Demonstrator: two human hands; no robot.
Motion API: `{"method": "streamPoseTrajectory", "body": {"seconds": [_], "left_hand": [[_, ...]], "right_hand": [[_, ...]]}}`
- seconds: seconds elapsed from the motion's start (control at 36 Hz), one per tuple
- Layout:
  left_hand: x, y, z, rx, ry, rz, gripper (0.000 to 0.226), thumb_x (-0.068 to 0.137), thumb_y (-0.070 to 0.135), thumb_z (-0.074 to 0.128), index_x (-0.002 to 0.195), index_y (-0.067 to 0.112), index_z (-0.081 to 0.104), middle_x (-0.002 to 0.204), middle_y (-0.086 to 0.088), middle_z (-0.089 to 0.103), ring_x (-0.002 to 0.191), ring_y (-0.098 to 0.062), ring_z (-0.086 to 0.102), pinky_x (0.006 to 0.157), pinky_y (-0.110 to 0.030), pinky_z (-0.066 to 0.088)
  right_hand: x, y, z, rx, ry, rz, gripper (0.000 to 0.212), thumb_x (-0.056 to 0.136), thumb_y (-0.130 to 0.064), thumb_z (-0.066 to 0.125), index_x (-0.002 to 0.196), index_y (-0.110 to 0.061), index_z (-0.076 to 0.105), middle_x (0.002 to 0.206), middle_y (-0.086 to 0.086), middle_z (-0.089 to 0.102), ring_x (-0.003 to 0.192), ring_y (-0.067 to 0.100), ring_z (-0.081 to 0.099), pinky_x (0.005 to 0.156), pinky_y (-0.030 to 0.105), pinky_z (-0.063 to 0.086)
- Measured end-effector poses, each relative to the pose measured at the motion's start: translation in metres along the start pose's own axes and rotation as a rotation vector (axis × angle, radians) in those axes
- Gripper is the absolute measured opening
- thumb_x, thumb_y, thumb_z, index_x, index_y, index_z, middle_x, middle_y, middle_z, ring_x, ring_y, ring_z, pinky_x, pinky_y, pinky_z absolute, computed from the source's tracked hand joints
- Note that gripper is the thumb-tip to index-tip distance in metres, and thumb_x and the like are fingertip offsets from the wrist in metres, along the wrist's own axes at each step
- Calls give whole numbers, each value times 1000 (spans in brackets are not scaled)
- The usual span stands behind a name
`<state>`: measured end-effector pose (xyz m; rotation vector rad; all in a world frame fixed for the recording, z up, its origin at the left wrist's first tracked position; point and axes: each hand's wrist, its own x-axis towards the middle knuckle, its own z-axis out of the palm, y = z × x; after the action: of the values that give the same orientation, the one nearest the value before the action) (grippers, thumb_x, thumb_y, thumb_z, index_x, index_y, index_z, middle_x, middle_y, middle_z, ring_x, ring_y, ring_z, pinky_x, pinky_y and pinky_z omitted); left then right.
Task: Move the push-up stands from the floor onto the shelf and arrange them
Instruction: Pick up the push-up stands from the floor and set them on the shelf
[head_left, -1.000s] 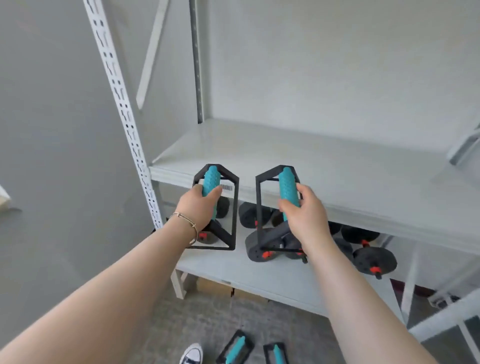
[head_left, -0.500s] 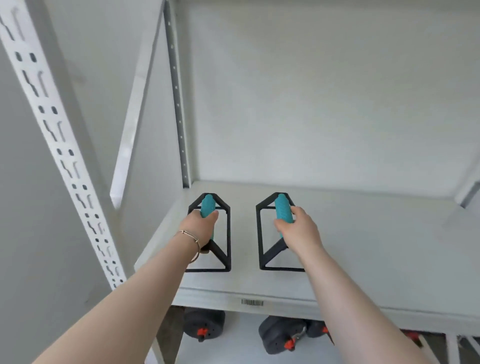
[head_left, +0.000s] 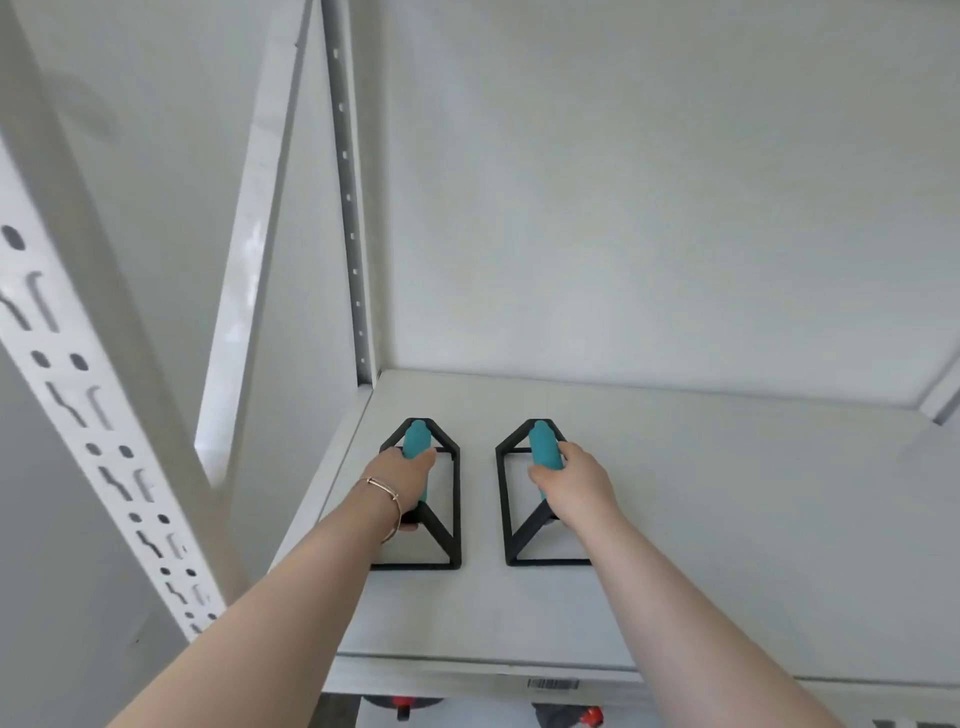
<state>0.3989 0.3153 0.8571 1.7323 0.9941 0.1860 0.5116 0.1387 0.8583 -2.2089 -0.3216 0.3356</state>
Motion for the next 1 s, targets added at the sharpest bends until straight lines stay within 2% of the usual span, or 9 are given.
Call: {"method": "streamPoseTrajectory", "body": {"seconds": [0.14,0.22,0.28,0.33,0.42,0.53,0.64,0.78,1.0], "left_hand": [[4,-3,2,40,41,12,31,94,40,52,98,9,55,81,-9,55,62,-22,55,44,-26,49],[3,-3,1,299,166,81,36,93,43,50,95,8,56,82,-8,58,67,-22,54,57,-29,44],[-1,-2,4,452,233,131,37,95,41,46,104,6,53,92,-10,59,79,-27,56,65,-32,43],[-10,-3,11,592,270,185,41,96,39,44,120,5,46,111,-13,55,98,-32,55,77,-37,45],[-30,-10,28,804,342,295,53,96,43,43,136,8,36,132,-12,46,120,-32,45,95,-41,42],[-69,-22,55,882,416,433,62,96,44,44,144,9,30,147,-14,36,137,-33,32,112,-45,31],[-122,-29,93,856,386,517,64,97,44,44,148,10,26,156,-14,27,147,-32,20,119,-46,22],[-195,-46,152,837,327,538,66,99,46,40,152,11,21,162,-12,17,151,-28,10,122,-42,14],[-301,-109,256,1029,168,585,66,100,47,33,154,12,17,164,-9,10,152,-26,0,124,-44,6]], "right_hand": [[0,8,1,-4,0,-9,22,85,-22,56,106,-18,56,78,-1,58,54,15,56,58,29,47],[-2,9,-1,-4,-10,-16,24,86,-27,57,109,-23,52,82,-3,59,59,15,59,67,36,55],[-5,12,-3,-42,7,-54,35,89,-34,57,120,-19,50,92,-1,62,69,18,62,70,36,54],[-8,19,-7,-120,54,-123,49,91,-38,57,133,-15,46,112,6,64,92,25,63,80,37,53],[-21,35,-15,-222,131,-237,67,93,-41,57,149,-14,33,135,10,56,122,29,53,97,40,47],[-51,66,-35,-365,246,-405,68,94,-42,57,149,-11,34,142,9,52,125,31,48,100,42,42],[-82,108,-62,-394,303,-483,67,92,-41,60,148,-8,39,146,11,49,134,30,44,107,42,38],[-126,176,-99,-399,381,-565,66,87,-37,68,139,-2,49,140,15,55,131,35,50,106,49,44],[-212,312,-146,-537,331,-573,65,88,-42,64,140,-5,50,141,12,55,132,32,49,110,47,41]]}}
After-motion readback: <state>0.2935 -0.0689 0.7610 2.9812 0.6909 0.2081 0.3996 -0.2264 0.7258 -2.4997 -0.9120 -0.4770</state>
